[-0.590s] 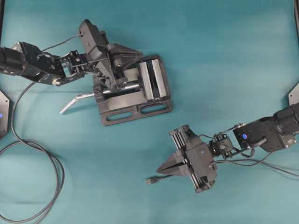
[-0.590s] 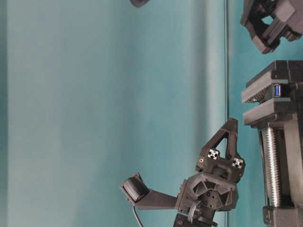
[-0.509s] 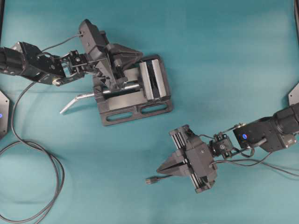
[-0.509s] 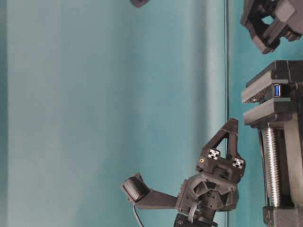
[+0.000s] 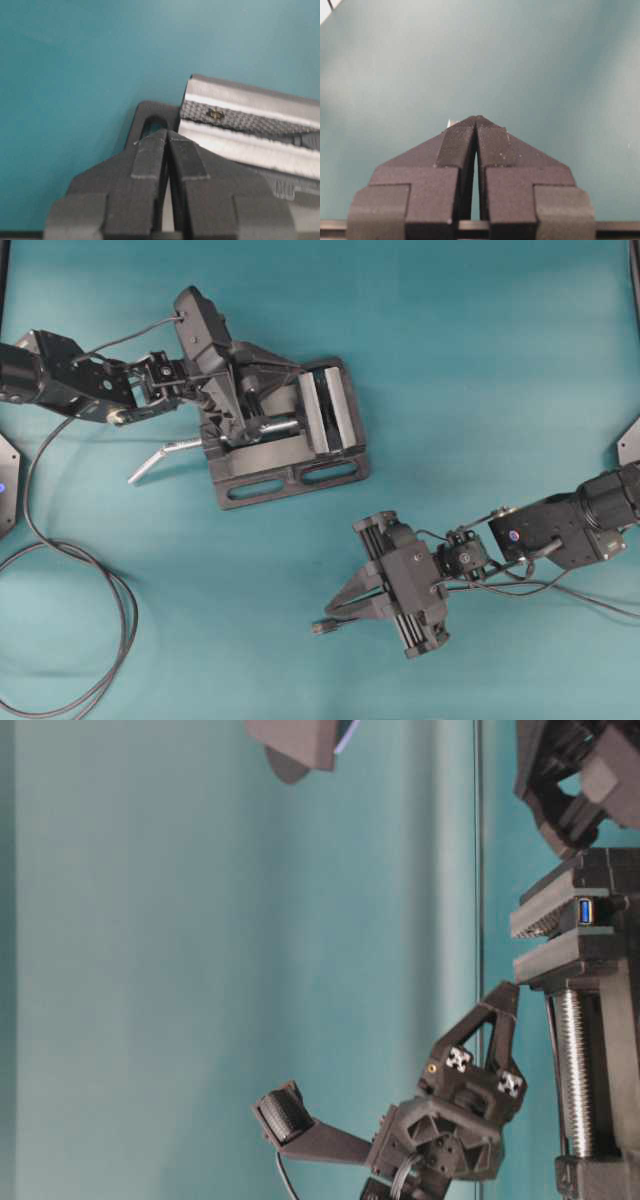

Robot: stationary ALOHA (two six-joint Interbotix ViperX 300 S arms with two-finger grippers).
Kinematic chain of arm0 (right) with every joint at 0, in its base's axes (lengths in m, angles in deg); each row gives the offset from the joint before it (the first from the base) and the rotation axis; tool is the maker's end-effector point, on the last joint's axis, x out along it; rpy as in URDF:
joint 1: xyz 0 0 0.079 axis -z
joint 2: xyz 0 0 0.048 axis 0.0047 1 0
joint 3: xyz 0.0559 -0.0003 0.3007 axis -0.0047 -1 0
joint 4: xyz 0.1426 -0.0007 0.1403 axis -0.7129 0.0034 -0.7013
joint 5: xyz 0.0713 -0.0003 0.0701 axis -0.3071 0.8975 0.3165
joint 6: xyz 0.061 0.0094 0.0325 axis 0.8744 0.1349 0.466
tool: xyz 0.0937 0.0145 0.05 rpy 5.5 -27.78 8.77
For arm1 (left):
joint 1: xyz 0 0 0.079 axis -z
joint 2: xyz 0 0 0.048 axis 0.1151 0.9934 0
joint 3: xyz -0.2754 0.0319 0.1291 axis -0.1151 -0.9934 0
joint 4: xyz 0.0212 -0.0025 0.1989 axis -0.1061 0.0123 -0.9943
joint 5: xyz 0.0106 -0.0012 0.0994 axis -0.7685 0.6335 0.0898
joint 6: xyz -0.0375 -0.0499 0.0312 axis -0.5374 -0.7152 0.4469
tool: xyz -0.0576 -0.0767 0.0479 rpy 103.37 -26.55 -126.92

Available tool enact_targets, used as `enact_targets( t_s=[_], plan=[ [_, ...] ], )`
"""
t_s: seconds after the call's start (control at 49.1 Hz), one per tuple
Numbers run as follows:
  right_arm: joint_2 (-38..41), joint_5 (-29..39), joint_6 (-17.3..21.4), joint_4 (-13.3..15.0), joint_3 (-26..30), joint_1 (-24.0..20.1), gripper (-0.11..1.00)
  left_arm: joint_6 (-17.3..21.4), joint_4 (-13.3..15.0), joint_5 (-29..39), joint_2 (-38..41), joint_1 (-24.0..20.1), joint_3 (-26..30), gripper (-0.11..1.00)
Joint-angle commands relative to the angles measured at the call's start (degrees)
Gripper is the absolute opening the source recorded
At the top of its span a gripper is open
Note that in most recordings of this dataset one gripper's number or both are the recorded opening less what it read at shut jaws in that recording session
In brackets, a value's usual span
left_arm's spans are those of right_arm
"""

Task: Insert the USB cable into the fixed female connector.

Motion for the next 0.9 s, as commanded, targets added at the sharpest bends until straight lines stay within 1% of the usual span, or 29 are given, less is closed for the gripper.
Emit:
enact_targets(
  t_s=[0.0,0.102,0.183,0.244,0.387,0.427,0.448,0.509,0.549,0.631,0.672,0.712,0.753,0.875],
  plan=[
    [0.00,-1.76,0.35,0.09,0.79,-0.26,0.00,0.70,-0.18,1.23,-2.55,0.35,0.09,0.08],
    [1.05,-2.55,1.05,0.09,0.79,-0.53,0.00,0.70,-0.18,2.29,-3.60,0.26,-0.18,0.13],
    [1.67,-3.52,1.41,0.09,0.79,-0.79,0.00,0.70,-0.18,2.64,-4.57,0.26,-0.26,0.23],
    [2.20,-3.60,1.58,0.09,0.97,-1.23,0.00,0.70,-0.18,2.81,-5.45,0.26,-0.35,0.38],
    [2.99,-3.78,1.76,0.09,1.23,-1.58,0.01,0.70,-0.18,3.87,-6.94,0.26,-0.70,0.79],
    [3.08,-3.78,1.85,0.09,1.23,-1.58,0.03,0.70,-0.18,4.66,-7.47,0.44,-0.62,0.88],
    [3.25,-3.78,1.85,0.09,1.32,-1.67,0.05,0.79,-0.18,5.19,-7.73,0.62,-0.62,0.90],
    [3.34,-3.78,1.85,0.00,1.32,-1.67,0.13,0.88,-0.18,6.77,-8.61,0.88,-0.70,0.89],
    [3.52,-3.78,1.85,0.00,1.32,-1.67,0.22,0.88,-0.18,8.00,-9.14,1.14,-0.70,0.89],
    [3.87,-3.78,1.85,-0.97,1.41,-1.67,0.41,0.88,-0.18,10.55,-10.28,1.49,-0.88,0.89],
    [4.04,-3.78,1.85,-1.49,1.41,-1.67,0.48,0.88,-0.18,11.69,-10.90,1.67,-1.23,0.89],
    [4.22,-3.96,1.85,-1.58,1.49,-1.58,0.54,0.79,-0.18,12.74,-11.51,1.67,-1.41,0.89],
    [4.39,-4.39,1.85,-1.58,1.58,-1.67,0.55,0.53,-0.18,13.45,-12.22,1.76,-1.76,0.89],
    [5.36,-6.06,1.85,-1.67,1.76,-1.67,0.51,0.18,-0.18,13.80,-14.24,1.93,-2.72,0.89]
  ],
)
